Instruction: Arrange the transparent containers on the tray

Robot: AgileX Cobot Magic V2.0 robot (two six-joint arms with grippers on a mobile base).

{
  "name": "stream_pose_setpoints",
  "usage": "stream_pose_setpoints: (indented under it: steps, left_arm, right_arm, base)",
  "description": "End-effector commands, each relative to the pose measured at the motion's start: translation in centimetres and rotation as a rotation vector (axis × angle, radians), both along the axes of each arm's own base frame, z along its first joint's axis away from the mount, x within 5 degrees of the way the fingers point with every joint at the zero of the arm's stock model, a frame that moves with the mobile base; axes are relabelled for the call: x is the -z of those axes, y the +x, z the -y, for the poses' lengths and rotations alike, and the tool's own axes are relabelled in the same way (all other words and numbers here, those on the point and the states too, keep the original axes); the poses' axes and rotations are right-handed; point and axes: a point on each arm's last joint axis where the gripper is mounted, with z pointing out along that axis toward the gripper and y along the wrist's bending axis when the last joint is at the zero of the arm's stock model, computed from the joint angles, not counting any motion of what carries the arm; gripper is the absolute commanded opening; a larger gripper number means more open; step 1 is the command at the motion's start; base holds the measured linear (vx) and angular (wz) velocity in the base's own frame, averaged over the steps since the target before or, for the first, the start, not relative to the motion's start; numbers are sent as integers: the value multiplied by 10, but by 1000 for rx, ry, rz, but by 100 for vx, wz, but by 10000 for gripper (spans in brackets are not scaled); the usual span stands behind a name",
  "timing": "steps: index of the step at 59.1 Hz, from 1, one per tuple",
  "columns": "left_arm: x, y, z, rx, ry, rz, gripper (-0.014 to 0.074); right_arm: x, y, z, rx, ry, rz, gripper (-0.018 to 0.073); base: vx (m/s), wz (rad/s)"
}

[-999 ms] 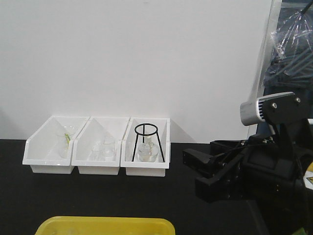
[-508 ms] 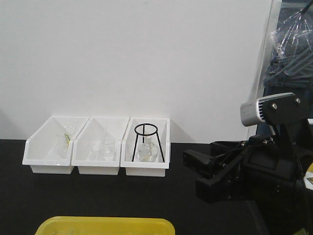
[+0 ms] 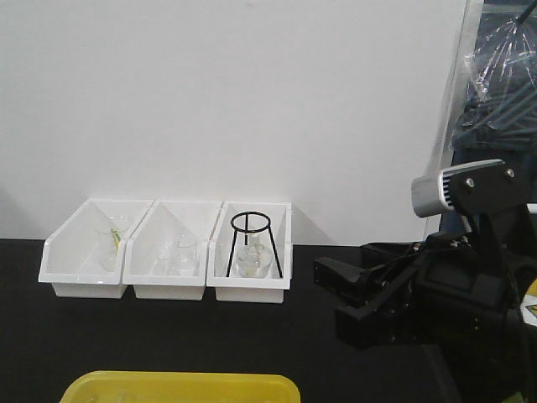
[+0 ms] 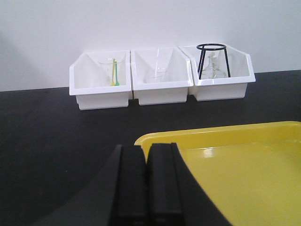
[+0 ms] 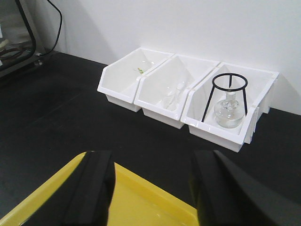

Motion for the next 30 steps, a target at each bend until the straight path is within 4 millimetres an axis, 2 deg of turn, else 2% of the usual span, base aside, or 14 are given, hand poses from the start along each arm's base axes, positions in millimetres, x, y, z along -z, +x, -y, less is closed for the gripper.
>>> stream_pose_setpoints:
  steps: [1,16,22,30]
  left_arm:
    - [2,0,0,-3,-21,60,-8]
    - [2,0,0,-3,-21,60,-8]
    - [2,0,0,-3,-21,60,-8]
    - [2,0,0,-3,-21,60,-7]
  right_arm:
    - [-21,-1,4,22,59,112,439]
    - [-21,-2,4,21,55,104,414]
    - [-22,-5,7,26,37,104,344]
    - [-12,-25,24,46,15,167,202]
  base:
    - [0,0]
    - [0,0]
    - [0,0]
    - [0,0]
